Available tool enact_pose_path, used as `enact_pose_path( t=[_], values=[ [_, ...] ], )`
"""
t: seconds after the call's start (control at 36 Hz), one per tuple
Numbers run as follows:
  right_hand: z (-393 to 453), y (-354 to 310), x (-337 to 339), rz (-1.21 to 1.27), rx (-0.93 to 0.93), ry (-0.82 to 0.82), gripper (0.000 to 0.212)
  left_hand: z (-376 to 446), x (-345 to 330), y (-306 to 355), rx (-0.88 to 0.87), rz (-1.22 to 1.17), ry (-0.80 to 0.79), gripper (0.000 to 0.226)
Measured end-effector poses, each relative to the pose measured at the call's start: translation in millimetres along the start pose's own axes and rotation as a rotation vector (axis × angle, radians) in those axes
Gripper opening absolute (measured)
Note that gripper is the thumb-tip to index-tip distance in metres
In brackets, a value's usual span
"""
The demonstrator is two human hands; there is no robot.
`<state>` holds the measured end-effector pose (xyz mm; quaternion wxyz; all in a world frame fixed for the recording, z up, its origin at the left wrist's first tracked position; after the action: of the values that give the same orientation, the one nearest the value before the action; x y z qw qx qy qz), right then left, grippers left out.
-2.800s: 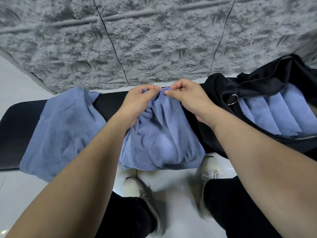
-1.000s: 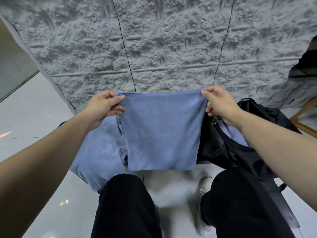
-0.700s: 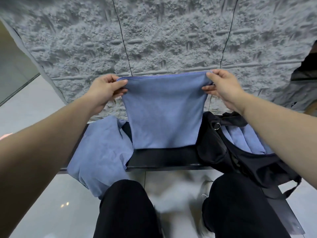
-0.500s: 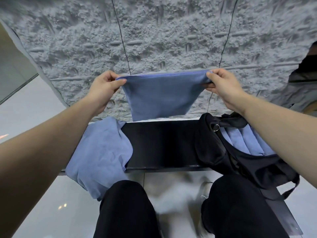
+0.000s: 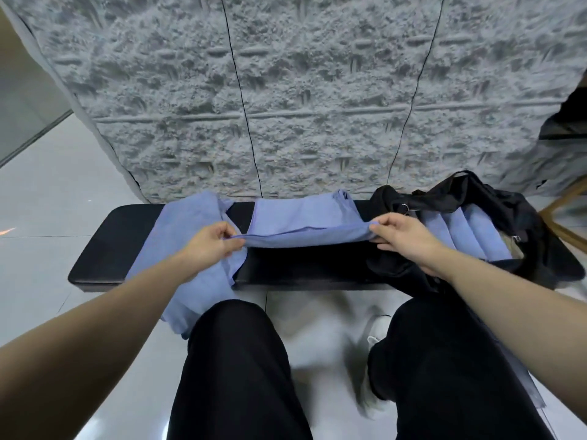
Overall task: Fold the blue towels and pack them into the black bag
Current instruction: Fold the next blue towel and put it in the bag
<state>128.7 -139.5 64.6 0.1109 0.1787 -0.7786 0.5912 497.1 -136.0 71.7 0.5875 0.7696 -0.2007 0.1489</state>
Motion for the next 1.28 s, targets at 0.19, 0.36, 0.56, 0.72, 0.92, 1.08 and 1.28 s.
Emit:
enact_pose_path(
  t=[0.19, 0.36, 0.56, 0.72, 0.92, 1.08, 1.28],
  values=[
    [-12, 12, -4, -0.102, -0.021, -0.029, 0.013, -14, -5, -16, 0.015, -0.034, 0.032, 0.011],
    [-27, 16, -8, -0.246, 0.011, -0.06, 0.012, -31, -8, -24, -0.029, -0.012, 0.032, 0.012],
    [-42, 16, -15, -0.492, 0.04, -0.162, 0.01, -43, -7, -33, -0.019, -0.017, 0.058, 0.011],
    [-40, 21, -17, -0.545, 0.032, -0.173, 0.01, -43, -9, -34, -0.007, 0.01, 0.062, 0.014],
    [-22, 18, -13, -0.453, 0.04, -0.02, 0.013, -19, -12, -23, -0.035, -0.046, 0.149, 0.015],
    [-4, 20, -17, -0.352, 0.003, 0.024, 0.016, 3, -21, -26, -0.006, -0.14, 0.145, 0.018],
    [29, 16, -11, -0.237, -0.025, 0.191, 0.011, 33, -18, -26, -0.006, -0.264, 0.344, 0.015]
  ],
)
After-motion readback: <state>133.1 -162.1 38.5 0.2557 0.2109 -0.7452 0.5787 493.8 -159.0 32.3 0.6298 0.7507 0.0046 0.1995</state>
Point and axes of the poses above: each hand's wrist, its own z-axis towards the middle knuckle, its own x-axis out of the back of the hand, y = z × x, the point moved 7 cm from there along z, towards the middle knuckle, and after that the axes turned 4 degrees about -z, right-handed, at the moved point
